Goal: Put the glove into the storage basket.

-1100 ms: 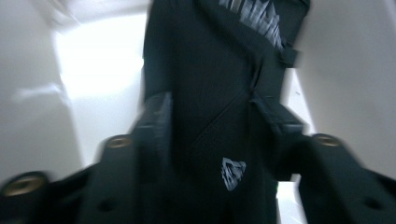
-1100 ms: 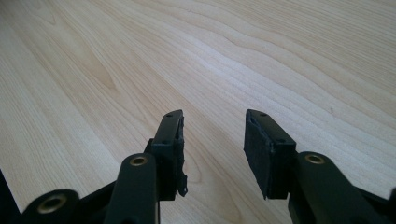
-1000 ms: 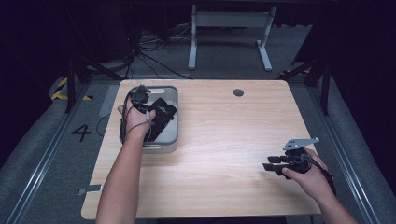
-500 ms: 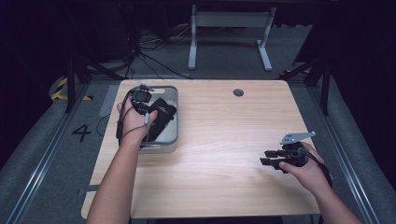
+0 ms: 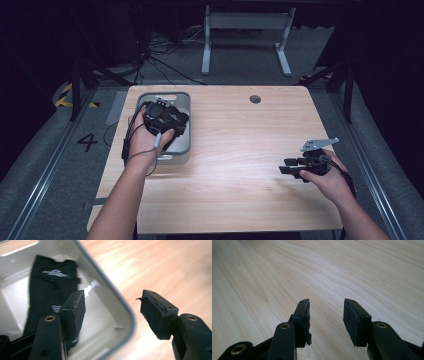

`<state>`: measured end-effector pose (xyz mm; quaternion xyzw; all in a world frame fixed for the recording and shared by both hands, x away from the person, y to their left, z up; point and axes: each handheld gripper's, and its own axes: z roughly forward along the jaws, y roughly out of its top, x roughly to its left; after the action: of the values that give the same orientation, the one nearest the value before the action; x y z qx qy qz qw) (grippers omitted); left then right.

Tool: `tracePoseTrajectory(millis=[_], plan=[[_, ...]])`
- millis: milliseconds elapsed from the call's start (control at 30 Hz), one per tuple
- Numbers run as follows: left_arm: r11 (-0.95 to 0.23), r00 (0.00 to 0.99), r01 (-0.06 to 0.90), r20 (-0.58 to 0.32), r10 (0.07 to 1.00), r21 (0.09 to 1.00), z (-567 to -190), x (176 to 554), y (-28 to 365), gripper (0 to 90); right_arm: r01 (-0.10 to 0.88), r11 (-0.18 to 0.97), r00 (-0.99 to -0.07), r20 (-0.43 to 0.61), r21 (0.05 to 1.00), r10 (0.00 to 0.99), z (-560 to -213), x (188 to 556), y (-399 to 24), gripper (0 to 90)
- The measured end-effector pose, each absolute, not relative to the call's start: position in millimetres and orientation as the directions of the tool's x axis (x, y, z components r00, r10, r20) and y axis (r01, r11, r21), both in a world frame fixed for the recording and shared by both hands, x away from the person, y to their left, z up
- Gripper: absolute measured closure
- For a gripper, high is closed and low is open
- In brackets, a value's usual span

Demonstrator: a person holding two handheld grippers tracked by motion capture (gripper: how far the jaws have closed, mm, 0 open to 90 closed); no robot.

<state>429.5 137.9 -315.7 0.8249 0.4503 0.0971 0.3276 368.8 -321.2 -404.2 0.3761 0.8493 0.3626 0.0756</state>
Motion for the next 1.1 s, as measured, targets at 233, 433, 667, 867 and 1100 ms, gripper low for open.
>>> tracePoseTrajectory(millis=[233,433,667,867,1100], plan=[[-0.461,0.685,0.61,-0.136,0.716,0.645,-315,396,120,37.4,0.582,0.448,-0.703,0.143,0.679,0.697,-403,368,-329,57.3],[-0.497,0.734,0.575,-0.141,0.665,0.65,-322,377,111,37.2,0.596,0.45,-0.699,0.154,0.665,0.699,-404,369,-334,56.2],[-0.531,0.766,0.56,-0.154,0.624,0.635,-338,362,103,36.9,0.605,0.457,-0.7,0.162,0.652,0.696,-406,368,-337,55.8],[-0.583,0.783,0.553,-0.13,0.609,0.596,-357,349,98,37.9,0.608,0.462,-0.701,0.163,0.646,0.694,-408,368,-338,55.7],[-0.594,0.802,0.552,-0.178,0.57,0.585,-387,343,98,37.9,0.6,0.474,-0.712,0.159,0.644,0.684,-410,367,-338,55.7]])
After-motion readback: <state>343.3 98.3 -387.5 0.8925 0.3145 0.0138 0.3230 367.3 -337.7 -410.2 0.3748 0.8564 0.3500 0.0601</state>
